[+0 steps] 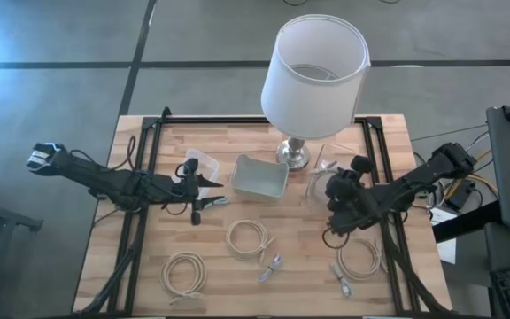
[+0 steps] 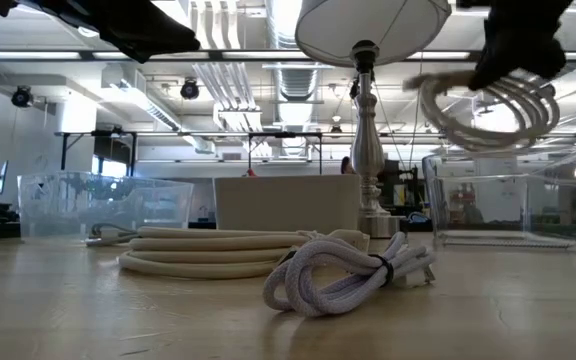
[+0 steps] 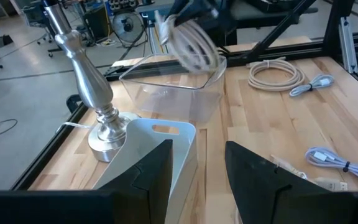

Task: Pick & Place USB Port
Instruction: Put the light brown HDMI cable into the transparent bin, then put the bottom right light brown HDMI cable into the transparent bin

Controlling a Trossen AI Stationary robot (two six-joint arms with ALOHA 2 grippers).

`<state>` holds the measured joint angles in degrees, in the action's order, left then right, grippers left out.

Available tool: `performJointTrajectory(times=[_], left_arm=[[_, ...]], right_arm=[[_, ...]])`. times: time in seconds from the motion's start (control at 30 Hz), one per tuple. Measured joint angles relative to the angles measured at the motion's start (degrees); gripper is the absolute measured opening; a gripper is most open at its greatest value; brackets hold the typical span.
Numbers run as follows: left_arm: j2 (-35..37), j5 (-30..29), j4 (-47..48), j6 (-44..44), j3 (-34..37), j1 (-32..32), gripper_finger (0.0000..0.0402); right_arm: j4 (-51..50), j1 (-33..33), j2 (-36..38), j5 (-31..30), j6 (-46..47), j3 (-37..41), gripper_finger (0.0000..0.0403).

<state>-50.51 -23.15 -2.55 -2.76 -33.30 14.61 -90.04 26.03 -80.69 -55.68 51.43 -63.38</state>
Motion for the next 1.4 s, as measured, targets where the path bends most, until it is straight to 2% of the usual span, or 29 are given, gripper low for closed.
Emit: performJointTrajectory(times=[0.37,0.47,0.57,1.1,1.4], left_arm=[[-0.1,0.0,0.0,0.0,0.0,0.0,0.0151],[-0.1,0.0,0.0,0.0,0.0,0.0,0.0151],[-0.1,0.0,0.0,0.0,0.0,0.0,0.0151],[-0.1,0.0,0.0,0.0,0.0,0.0,0.0151],[-0.1,0.0,0.0,0.0,0.0,0.0,0.0151]], right_arm=[[0.5,-8.2,1.2,-1.0,6.9,11.2,0.0034],[1.0,-9.2,1.1,-1.0,10.7,13.0,0.0034],[2.2,-10.0,0.4,-1.0,9.9,13.2,0.0037],[5.9,-20.3,-0.3,-1.0,9.2,13.9,0.0095],[8.5,-23.9,-0.3,6.0,5.1,13.9,0.0148]])
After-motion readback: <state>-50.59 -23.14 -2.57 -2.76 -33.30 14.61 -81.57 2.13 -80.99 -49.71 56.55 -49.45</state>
